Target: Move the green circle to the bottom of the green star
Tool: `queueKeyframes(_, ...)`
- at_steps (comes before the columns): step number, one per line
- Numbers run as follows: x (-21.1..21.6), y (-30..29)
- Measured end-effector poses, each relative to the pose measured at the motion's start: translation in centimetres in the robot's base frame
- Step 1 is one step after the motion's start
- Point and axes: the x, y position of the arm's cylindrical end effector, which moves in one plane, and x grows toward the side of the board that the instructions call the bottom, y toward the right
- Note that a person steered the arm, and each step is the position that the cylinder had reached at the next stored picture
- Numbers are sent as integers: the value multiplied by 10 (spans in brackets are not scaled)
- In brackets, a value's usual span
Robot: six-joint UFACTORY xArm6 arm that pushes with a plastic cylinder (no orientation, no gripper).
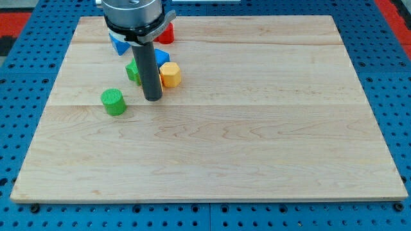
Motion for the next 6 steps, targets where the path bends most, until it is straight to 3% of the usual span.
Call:
queueKeyframes(1, 17, -20)
queueKeyframes(4, -20, -25)
queueKeyframes(6, -17, -25)
